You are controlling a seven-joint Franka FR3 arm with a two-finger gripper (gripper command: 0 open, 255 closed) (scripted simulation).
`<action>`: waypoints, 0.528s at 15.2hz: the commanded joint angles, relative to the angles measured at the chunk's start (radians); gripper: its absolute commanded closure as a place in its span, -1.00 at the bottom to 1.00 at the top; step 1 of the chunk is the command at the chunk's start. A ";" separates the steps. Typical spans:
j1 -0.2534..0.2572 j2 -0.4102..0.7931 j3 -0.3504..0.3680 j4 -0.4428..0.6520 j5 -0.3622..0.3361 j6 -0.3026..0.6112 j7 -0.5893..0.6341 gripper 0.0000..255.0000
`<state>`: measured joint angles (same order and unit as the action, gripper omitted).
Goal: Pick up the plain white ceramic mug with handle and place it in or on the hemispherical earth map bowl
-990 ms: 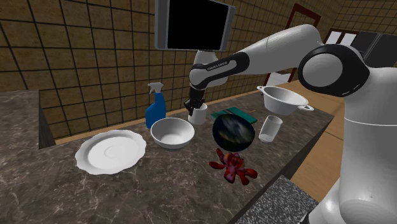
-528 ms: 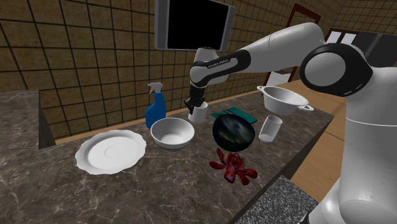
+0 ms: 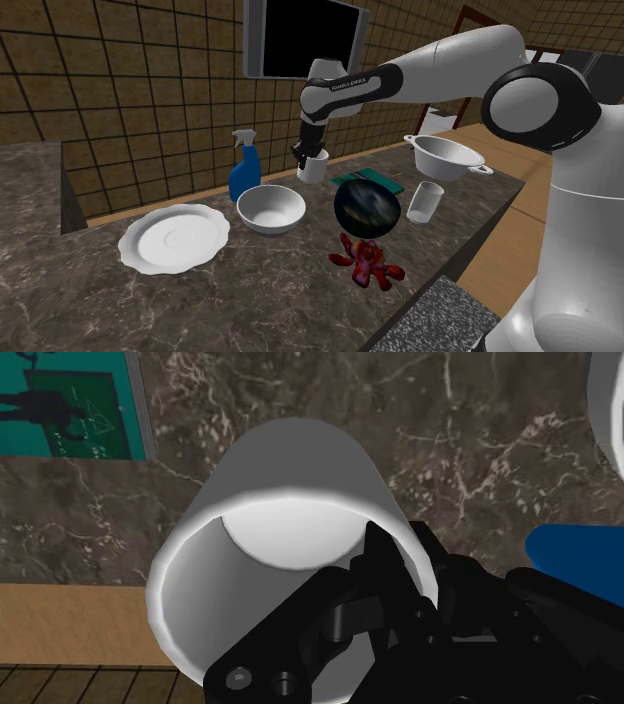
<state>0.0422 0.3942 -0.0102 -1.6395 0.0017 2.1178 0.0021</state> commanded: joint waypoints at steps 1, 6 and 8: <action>0.000 -0.006 0.000 0.019 0.000 -0.025 0.000 1.00; 0.000 -0.024 0.000 0.061 0.000 -0.085 0.000 1.00; 0.000 -0.029 0.000 0.080 0.000 -0.109 0.000 1.00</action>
<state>0.0432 0.3689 -0.0101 -1.5665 0.0011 2.0197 0.0035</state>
